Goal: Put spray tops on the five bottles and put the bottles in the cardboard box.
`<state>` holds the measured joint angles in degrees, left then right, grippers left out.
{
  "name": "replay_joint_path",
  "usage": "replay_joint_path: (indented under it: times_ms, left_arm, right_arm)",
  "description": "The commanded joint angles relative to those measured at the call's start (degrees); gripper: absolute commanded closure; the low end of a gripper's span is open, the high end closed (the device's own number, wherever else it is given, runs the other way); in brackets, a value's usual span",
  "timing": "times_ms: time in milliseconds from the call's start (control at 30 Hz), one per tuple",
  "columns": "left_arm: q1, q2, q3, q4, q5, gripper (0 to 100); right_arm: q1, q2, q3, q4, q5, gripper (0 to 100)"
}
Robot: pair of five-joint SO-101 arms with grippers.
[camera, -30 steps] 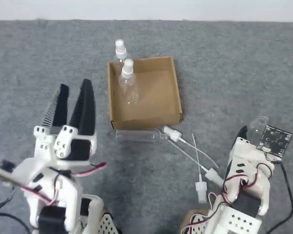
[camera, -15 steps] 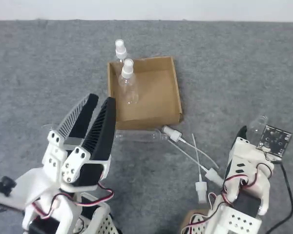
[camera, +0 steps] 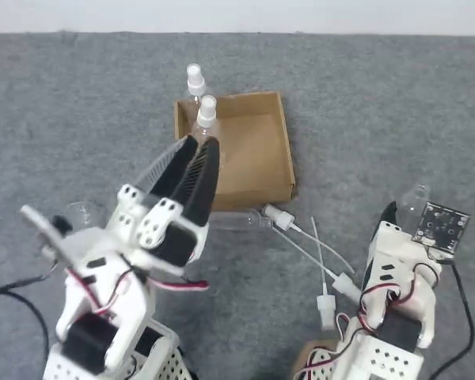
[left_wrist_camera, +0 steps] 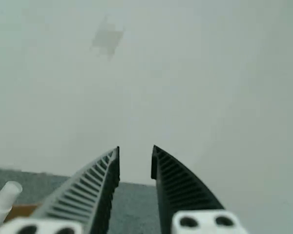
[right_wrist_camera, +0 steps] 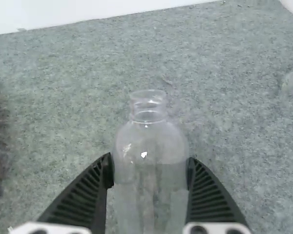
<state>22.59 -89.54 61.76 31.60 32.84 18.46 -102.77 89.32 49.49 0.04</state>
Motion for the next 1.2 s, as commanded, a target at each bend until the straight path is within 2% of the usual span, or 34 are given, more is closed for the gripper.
replay_joint_path:
  times_ms: [0, 100, 333, 600, 1167]
  left_arm:
    - [0.18, 5.27, -4.79, 3.69, 2.73, 90]
    - [0.44, 7.82, -6.20, 5.63, 4.40, 90]
    - [6.86, 17.14, -10.59, 11.87, 5.45, 91]
    - [7.30, 29.89, -18.33, 19.60, 8.70, 91]
    - [7.03, 48.97, -22.46, 20.48, 13.27, 90]
  right_arm:
    - [-0.84, -1.27, -0.62, -1.54, -0.35, 91.7]
    - [-0.84, -1.27, -0.62, -1.54, -0.35, 91.7]
    - [-0.84, -1.27, -0.62, -1.54, -0.26, 91.7]
    - [-0.84, -1.27, -0.44, -1.54, 1.76, 91.7]
    - [-0.84, -1.27, -0.62, -1.27, 2.02, 91.7]
